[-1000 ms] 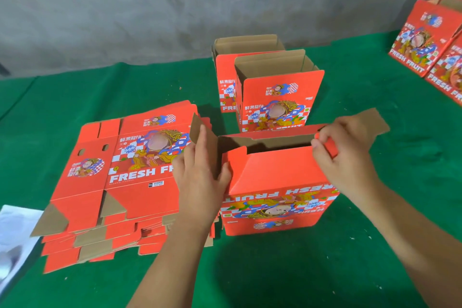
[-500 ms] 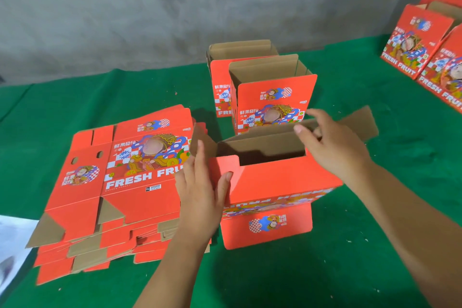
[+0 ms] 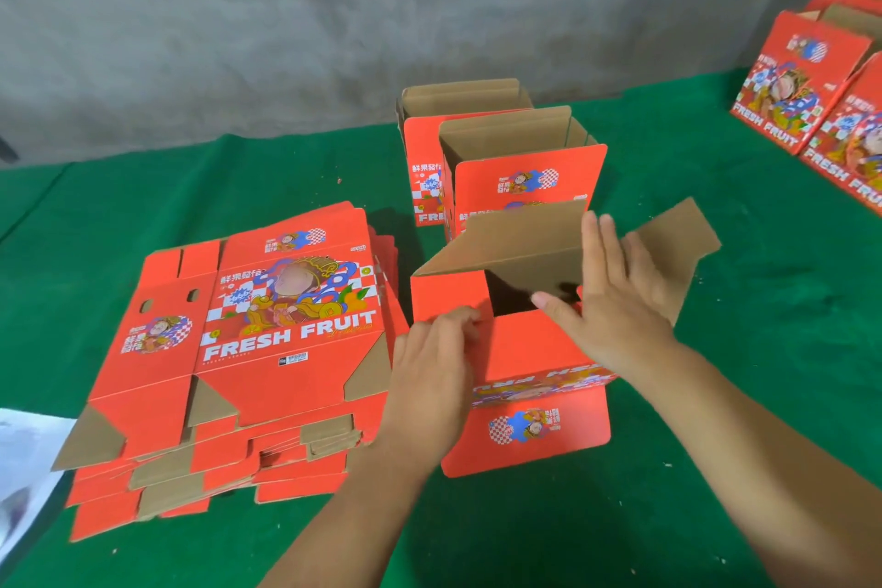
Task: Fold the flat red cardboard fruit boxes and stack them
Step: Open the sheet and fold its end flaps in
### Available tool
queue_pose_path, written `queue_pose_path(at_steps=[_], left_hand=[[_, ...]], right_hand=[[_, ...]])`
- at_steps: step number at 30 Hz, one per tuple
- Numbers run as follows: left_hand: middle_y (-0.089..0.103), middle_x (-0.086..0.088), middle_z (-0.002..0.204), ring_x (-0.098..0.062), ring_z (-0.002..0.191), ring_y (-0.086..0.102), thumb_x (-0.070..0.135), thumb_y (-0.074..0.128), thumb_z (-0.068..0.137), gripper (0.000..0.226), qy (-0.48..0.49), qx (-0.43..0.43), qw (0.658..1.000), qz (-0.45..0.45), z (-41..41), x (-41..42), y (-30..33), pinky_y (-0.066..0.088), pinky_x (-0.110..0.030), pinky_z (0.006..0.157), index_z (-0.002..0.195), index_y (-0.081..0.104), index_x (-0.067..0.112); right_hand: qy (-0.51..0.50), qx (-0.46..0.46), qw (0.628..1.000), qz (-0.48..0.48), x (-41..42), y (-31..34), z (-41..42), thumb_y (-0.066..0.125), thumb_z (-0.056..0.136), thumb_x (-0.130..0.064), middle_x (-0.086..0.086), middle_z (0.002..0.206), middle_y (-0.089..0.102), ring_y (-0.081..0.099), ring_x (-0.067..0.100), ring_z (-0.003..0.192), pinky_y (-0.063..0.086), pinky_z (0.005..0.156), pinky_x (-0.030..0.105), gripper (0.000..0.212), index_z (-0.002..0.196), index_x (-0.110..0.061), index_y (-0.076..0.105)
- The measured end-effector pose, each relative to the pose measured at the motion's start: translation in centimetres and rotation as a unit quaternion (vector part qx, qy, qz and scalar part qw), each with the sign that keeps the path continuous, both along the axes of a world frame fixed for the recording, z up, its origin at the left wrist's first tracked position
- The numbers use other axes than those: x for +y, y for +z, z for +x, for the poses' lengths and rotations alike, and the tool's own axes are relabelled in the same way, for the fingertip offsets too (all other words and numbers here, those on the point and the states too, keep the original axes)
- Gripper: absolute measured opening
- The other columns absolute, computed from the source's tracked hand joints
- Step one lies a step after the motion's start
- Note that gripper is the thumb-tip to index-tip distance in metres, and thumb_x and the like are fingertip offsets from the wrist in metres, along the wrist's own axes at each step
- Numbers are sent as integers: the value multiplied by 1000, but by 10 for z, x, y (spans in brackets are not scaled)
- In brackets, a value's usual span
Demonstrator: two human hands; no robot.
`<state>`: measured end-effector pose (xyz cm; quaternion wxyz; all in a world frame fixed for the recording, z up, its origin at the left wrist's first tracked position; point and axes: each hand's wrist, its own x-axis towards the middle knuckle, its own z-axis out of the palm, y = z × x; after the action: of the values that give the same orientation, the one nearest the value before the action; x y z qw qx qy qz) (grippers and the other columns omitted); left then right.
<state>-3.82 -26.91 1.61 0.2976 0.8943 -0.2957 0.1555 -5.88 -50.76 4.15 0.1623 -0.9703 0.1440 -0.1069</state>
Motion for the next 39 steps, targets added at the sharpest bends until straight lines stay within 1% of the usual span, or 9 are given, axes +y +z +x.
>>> queue_pose_path(at_steps=[4, 9, 14, 20, 25, 29, 31, 34, 39], left_hand=[[50, 1, 136, -29, 108, 62, 35, 48, 100, 47, 28, 5, 995, 91, 13, -11, 15, 47, -41, 80, 147, 47, 28], [64, -1, 117, -30, 88, 70, 40, 41, 104, 77, 127, 82, 960, 237, 36, -41, 32, 36, -32, 64, 162, -9, 41], [75, -7, 96, -33, 87, 72, 52, 45, 101, 92, 210, 106, 947, 219, 52, -55, 29, 39, -34, 65, 159, -23, 35], [74, -16, 94, -40, 86, 71, 63, 47, 99, 90, 288, 111, 943, 125, 56, -59, 28, 44, -40, 68, 161, -15, 40], [72, -13, 108, -38, 86, 65, 40, 44, 102, 77, 276, 157, 942, 108, 65, -55, 35, 39, -38, 68, 161, -4, 49], [69, -16, 125, -41, 106, 66, 40, 44, 102, 73, 244, 185, 942, 137, 80, -51, 42, 41, -39, 76, 163, 3, 44], [70, -13, 122, -40, 110, 66, 49, 42, 103, 62, 231, 184, 951, 93, 80, -47, 46, 44, -41, 81, 159, 16, 46], [72, 8, 106, -28, 109, 66, 61, 31, 102, 37, 199, 216, 953, -75, 74, -37, 42, 46, -40, 88, 131, 49, 46], [55, -6, 107, -29, 103, 57, 56, 58, 97, 27, 211, 122, 964, -109, 58, -28, 19, 47, -41, 87, 95, 65, 30]], right_hand=[[35, -21, 999, -10, -6, -7, -6, 43, 93, -68, -2, 169, -25, -11, 31, 158, 11, 126, 56, 97, 162, -33, -15], [-140, -178, 971, 82, -18, -15, -21, 78, 82, -34, 16, 168, -24, -11, 38, 156, 9, 121, 59, 117, 164, -32, -6], [-70, -222, 958, 165, -35, -33, -33, 70, 87, -8, 14, 167, -25, -14, 42, 154, 6, 126, 52, 113, 162, -32, -11], [13, -267, 955, 126, -47, -39, -34, 67, 86, 3, 25, 160, -35, -26, 43, 152, -11, 125, 35, 115, 162, -32, -12], [109, -310, 944, 25, -53, -42, -37, 60, 87, 12, 28, 163, -22, -12, 51, 154, 6, 127, 45, 98, 164, -27, 12], [167, -303, 936, 66, -51, -42, -38, 54, 90, 13, 14, 170, -12, 13, 35, 158, 31, 123, 35, 83, 160, -24, 27], [191, -260, 941, 98, -50, -40, -36, 53, 96, 3, 9, 169, 20, 32, 16, 152, 38, 117, 28, 68, 158, -17, 36], [200, -215, 952, 92, -45, -32, -32, 56, 98, -24, -3, 127, 70, 56, 13, 128, 46, 106, 33, 39, 134, -15, 67], [73, -204, 966, 142, -38, -15, -14, 48, 100, -40, -5, 76, 59, 54, 19, 76, 41, 66, 37, 34, 82, -15, 62]])
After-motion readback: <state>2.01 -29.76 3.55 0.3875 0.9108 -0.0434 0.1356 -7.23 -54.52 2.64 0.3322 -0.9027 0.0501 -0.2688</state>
